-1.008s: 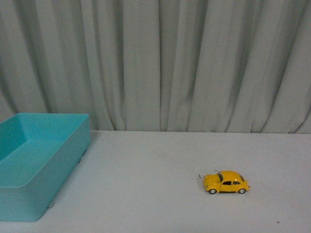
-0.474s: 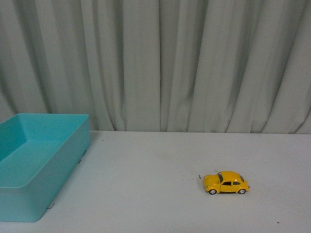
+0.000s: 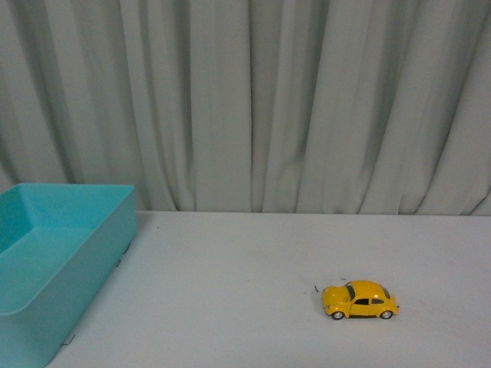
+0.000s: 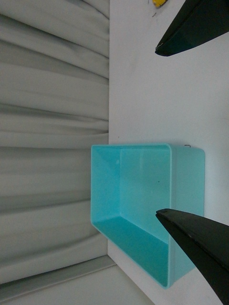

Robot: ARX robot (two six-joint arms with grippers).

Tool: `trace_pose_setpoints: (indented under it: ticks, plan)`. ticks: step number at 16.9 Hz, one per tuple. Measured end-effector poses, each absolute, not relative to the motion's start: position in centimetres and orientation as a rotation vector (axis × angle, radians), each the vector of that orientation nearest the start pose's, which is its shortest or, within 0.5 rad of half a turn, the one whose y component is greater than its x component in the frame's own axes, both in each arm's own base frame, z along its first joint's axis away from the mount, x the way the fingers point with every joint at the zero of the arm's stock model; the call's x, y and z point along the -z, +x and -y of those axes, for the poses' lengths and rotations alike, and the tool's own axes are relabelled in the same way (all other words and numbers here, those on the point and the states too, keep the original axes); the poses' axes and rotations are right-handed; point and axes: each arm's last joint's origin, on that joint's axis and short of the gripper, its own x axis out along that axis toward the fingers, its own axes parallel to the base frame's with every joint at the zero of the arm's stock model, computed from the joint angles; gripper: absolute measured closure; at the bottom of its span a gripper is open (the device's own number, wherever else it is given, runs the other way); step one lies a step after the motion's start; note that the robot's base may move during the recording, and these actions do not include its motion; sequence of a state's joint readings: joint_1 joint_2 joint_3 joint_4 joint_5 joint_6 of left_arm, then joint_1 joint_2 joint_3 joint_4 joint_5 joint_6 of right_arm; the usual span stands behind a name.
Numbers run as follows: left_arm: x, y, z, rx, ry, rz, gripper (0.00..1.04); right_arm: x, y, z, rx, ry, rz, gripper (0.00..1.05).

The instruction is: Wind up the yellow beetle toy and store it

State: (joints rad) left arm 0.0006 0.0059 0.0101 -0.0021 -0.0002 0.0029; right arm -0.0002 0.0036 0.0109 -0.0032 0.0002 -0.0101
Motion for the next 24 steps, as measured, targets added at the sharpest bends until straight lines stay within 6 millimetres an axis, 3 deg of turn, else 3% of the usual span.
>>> trace_pose_setpoints:
  ticks: [24]
  plan:
    - [-16.63, 9.75, 0.00, 0.000, 0.003, 0.002, 0.07, -16.67, 9.73, 0.00, 0.000, -0.010, 0.004, 0.07]
